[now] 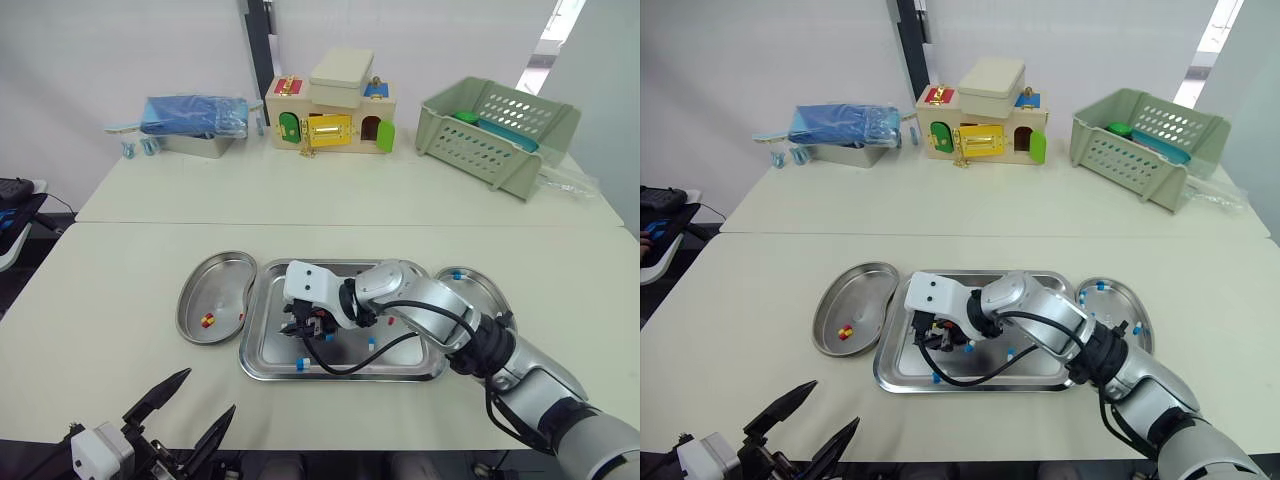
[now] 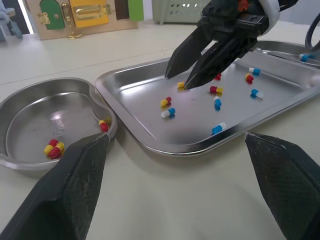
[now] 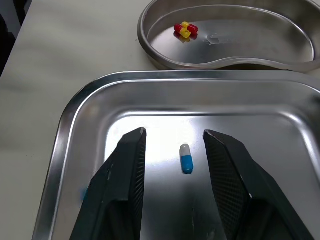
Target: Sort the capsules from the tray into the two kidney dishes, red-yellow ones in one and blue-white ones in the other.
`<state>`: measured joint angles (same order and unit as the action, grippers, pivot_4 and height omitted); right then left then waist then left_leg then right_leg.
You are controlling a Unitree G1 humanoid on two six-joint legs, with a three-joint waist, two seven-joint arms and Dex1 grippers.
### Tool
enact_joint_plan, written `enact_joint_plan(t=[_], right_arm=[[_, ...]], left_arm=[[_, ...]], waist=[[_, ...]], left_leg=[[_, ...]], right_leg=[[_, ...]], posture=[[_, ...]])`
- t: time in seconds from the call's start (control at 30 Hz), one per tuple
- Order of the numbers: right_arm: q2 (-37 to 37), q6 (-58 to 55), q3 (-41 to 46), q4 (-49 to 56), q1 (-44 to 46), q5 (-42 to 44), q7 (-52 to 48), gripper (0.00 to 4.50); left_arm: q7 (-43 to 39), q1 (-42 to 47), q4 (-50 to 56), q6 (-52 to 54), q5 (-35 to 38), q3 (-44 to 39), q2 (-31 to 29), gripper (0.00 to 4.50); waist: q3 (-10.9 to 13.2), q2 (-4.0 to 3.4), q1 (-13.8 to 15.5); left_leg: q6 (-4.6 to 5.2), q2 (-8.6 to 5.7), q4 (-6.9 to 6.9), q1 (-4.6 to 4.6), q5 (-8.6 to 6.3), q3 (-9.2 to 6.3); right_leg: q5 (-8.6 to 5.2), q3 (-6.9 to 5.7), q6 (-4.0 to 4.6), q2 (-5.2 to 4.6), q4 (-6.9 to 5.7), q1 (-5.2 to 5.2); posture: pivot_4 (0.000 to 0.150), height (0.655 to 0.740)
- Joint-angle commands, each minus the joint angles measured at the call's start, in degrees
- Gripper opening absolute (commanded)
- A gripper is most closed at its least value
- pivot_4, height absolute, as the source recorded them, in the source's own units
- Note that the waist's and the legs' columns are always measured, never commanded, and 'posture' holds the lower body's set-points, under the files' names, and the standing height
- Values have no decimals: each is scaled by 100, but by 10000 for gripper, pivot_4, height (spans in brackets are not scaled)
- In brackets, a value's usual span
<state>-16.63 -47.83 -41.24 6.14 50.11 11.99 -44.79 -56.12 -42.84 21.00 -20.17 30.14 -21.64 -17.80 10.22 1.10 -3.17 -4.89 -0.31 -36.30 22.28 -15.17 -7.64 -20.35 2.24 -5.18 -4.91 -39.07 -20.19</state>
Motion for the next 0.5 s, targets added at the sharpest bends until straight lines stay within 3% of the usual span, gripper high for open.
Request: enact_joint_plan(t=[0.03,0.3,0.5], right_arm=[[114,199,-33,-97,44,-274,3,19802],[265,380,-216,-330,-126,-540,-98,19802],[396,457,-175,-502,-178,-630,-120,13288]], left_arm=[[51,-135,212,-24,56,39,-60,45000],[117,-288,346,14,83,5,-72,45000],[90,-333,246,-54,74,-5,-64,45000]], waist=[[0,0,-1],[0,-1,-10],[1,-1,-19]], left_leg=[[0,0,0,0,0,0],[0,0,0,0,0,0],[1,0,1,-1,-1,1]], right_leg=[[0,0,0,0,0,0],[0,1,0,1,0,-2],[0,3,0,2,0,-3]], posture=[[1500,7400],[1500,7400],[1500,7400]])
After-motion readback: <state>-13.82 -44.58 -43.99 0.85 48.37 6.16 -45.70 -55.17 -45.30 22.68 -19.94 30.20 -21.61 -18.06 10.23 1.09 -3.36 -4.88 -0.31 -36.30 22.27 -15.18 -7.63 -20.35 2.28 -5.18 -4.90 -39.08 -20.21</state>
